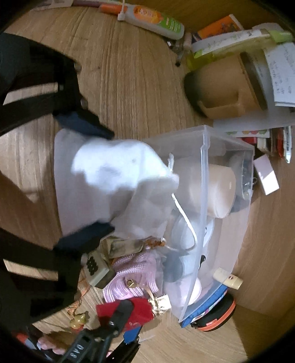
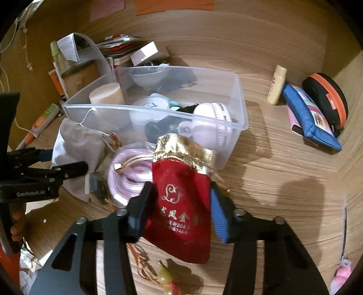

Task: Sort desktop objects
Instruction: 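Grasp the white drawstring pouch with the left gripper while the right gripper grasps the red velvet pouch, then lift and carry the white pouch and red pouch over the clear box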

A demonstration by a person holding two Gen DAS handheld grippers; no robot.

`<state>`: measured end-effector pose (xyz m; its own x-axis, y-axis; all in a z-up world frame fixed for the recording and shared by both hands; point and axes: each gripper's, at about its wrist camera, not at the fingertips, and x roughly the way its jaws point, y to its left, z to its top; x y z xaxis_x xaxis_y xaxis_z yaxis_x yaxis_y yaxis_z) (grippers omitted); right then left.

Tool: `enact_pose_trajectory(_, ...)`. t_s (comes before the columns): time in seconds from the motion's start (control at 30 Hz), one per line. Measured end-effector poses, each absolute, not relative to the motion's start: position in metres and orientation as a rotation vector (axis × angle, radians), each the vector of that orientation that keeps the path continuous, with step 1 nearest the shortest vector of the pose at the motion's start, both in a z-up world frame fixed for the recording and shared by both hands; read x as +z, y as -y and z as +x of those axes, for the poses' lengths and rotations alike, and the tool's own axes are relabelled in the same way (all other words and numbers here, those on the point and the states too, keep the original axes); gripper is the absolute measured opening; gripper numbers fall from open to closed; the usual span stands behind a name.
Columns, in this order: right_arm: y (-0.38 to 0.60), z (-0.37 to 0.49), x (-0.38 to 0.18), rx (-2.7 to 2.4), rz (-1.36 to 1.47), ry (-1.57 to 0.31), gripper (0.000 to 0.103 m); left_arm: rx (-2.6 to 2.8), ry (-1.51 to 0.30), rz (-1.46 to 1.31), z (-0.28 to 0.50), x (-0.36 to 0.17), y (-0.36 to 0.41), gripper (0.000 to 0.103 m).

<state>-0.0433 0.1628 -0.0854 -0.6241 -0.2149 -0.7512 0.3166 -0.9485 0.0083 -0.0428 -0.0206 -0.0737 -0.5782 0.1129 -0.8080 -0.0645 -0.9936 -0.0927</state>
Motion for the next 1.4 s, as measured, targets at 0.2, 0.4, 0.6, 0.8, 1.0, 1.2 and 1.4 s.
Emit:
enact_pose_trajectory(0.2,-0.171,-0.038,-0.081,-2.592,1.149,-0.161,0.018,2.753,0.033,-1.355,-0.034,-0.071,0.016,0.057)
enact_pose_trajectory(0.4,-0.173,-0.029,-0.074,-2.607,1.111,-0.185,0.015,2.804,-0.011,-1.282,-0.012,-0.061,0.013,0.038)
enact_pose_trajectory(0.6,-0.177,-0.021,-0.061,-2.604,1.056,-0.138,0.015,2.804,0.022,-1.244,-0.003,-0.047,0.016,0.031)
enact_pose_trajectory(0.8,-0.176,-0.015,-0.051,-2.603,1.014,-0.122,0.015,2.826,0.066,-1.21,0.003,-0.038,0.019,0.029)
enact_pose_trajectory(1.0,-0.179,-0.015,-0.044,-2.599,0.988,-0.095,0.015,2.842,0.09,-1.122,0.016,-0.02,0.019,0.027)
enact_pose_trajectory(1.2,-0.178,-0.014,-0.037,-2.602,0.961,-0.083,0.015,2.85,0.1,-1.05,0.02,0.0,0.016,0.027)
enact_pose_trajectory(1.4,-0.179,-0.015,-0.028,-2.611,0.931,-0.064,0.015,2.852,0.099,-0.981,0.016,0.017,0.01,0.027)
